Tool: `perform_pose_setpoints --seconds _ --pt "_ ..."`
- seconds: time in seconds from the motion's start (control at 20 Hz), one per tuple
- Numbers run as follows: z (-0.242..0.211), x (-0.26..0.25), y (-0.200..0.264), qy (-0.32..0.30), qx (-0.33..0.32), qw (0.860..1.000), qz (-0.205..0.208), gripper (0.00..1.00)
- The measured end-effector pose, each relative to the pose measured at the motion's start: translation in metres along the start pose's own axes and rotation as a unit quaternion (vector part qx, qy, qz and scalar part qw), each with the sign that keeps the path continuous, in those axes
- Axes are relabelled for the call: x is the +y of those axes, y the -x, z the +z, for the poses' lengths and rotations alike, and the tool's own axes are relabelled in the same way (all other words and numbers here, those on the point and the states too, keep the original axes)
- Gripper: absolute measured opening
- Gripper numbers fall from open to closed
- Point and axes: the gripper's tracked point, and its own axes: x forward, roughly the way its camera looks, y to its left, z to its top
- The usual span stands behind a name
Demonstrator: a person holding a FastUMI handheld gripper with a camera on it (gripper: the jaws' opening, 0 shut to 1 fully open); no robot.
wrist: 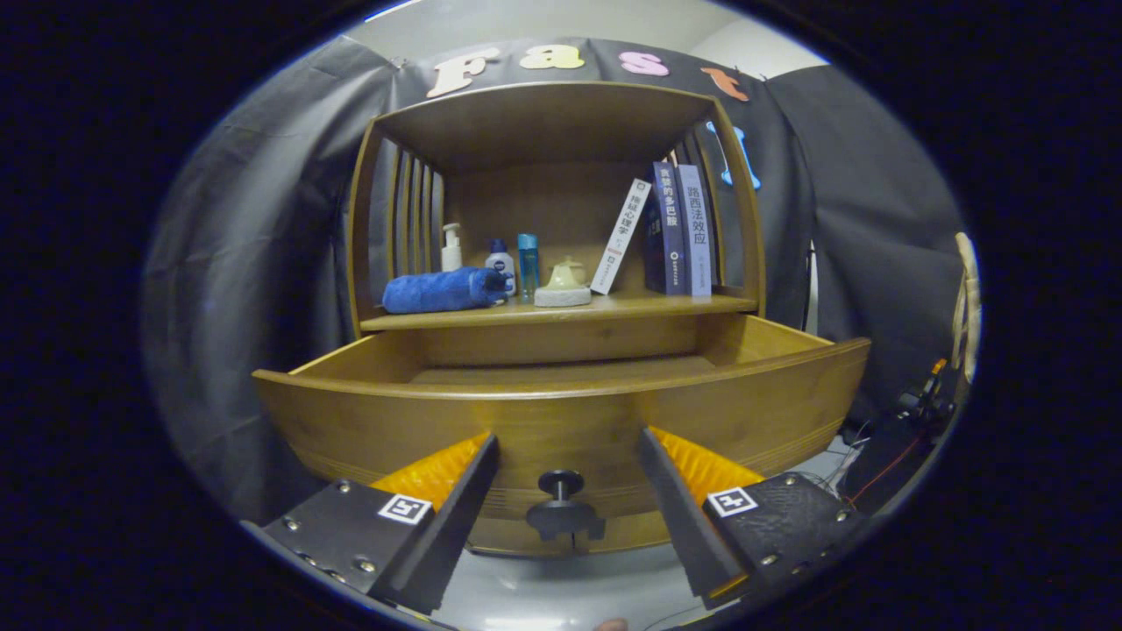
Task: Pull open the drawer, take out the items inside it, and place them on the countertop above the cabinet.
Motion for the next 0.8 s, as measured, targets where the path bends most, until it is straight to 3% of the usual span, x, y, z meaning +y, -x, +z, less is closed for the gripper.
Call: perform_pose_setpoints --seconds 0.8 --pt "0.020 0.007 -0.083 0.009 0.015 1.000 0.000 0.99"
